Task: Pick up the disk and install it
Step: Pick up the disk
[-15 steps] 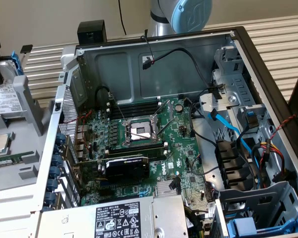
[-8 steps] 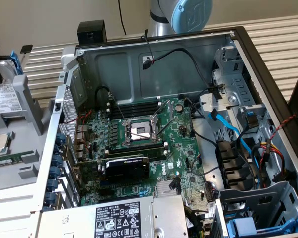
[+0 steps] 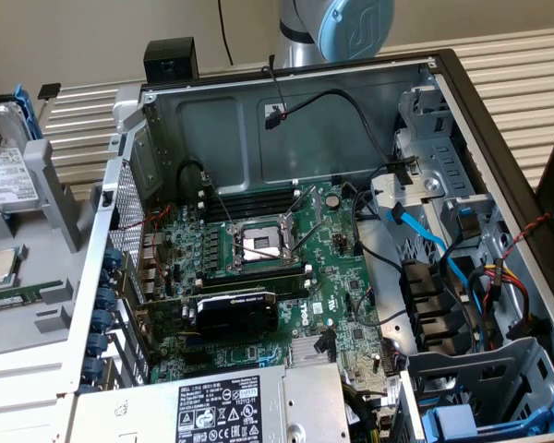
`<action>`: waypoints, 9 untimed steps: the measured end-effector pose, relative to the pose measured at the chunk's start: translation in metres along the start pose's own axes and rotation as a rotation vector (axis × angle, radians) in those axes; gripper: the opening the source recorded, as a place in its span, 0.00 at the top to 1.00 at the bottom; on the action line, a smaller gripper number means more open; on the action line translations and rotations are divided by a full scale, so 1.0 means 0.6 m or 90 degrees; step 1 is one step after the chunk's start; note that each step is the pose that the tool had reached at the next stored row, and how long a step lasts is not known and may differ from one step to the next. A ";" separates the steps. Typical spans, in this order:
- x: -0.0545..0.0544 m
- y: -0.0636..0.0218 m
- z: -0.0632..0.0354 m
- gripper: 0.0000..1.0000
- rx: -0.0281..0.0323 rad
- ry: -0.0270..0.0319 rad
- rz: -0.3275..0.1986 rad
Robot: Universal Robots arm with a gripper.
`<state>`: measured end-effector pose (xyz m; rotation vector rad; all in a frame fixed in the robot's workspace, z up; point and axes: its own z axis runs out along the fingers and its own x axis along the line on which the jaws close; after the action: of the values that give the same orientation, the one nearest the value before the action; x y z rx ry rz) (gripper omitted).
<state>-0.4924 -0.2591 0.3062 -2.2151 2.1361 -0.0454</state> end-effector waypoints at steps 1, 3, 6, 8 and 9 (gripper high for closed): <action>0.000 0.000 -0.002 0.63 0.0000 0.0001 0.000; 0.000 0.000 -0.006 0.63 0.0000 0.0006 0.000; -0.001 -0.001 -0.014 0.63 0.0000 0.0013 0.000; -0.001 -0.001 -0.021 0.63 0.0000 0.0018 0.000; -0.002 -0.001 -0.024 0.63 0.0000 0.0020 0.000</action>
<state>-0.4927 -0.2586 0.3208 -2.2167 2.1374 -0.0490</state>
